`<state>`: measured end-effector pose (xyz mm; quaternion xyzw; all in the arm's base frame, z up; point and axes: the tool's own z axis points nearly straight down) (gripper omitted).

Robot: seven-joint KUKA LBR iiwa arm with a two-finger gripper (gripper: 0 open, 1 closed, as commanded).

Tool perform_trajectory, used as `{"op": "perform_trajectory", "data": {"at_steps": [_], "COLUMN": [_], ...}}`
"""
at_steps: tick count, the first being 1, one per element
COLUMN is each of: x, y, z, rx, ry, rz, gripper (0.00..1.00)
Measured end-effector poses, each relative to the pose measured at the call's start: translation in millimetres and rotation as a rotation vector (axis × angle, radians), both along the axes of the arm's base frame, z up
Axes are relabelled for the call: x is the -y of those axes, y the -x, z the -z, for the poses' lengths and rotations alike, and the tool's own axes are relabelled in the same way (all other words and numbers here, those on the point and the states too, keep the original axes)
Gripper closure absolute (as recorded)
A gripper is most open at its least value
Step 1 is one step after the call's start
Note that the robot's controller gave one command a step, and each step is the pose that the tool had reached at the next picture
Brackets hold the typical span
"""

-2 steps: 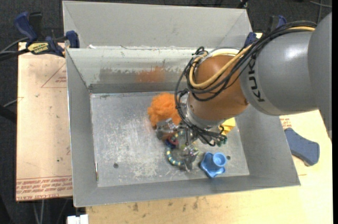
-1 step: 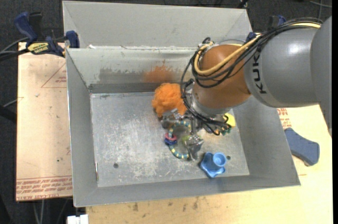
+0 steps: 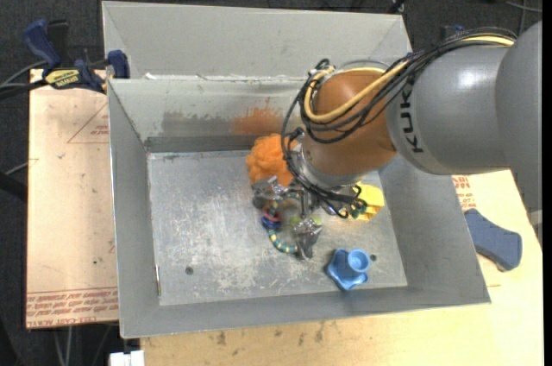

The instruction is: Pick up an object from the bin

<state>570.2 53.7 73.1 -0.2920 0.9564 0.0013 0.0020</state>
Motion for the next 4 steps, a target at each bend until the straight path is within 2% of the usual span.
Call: {"op": "perform_trajectory", "data": {"at_steps": [1,2,3,4], "x": [21,21,8,6], "y": [10.0,-9.6,-16.9,-14.9], "z": [-2,1,2,-1], "rx": [-0.002,-0.002,-0.001,-0.001], "ry": [0.002,0.003,0.004,0.002], "rz": [-0.125,-0.130,-0.168,-0.189], "gripper": [0.00,0.00,0.00,0.00]}}
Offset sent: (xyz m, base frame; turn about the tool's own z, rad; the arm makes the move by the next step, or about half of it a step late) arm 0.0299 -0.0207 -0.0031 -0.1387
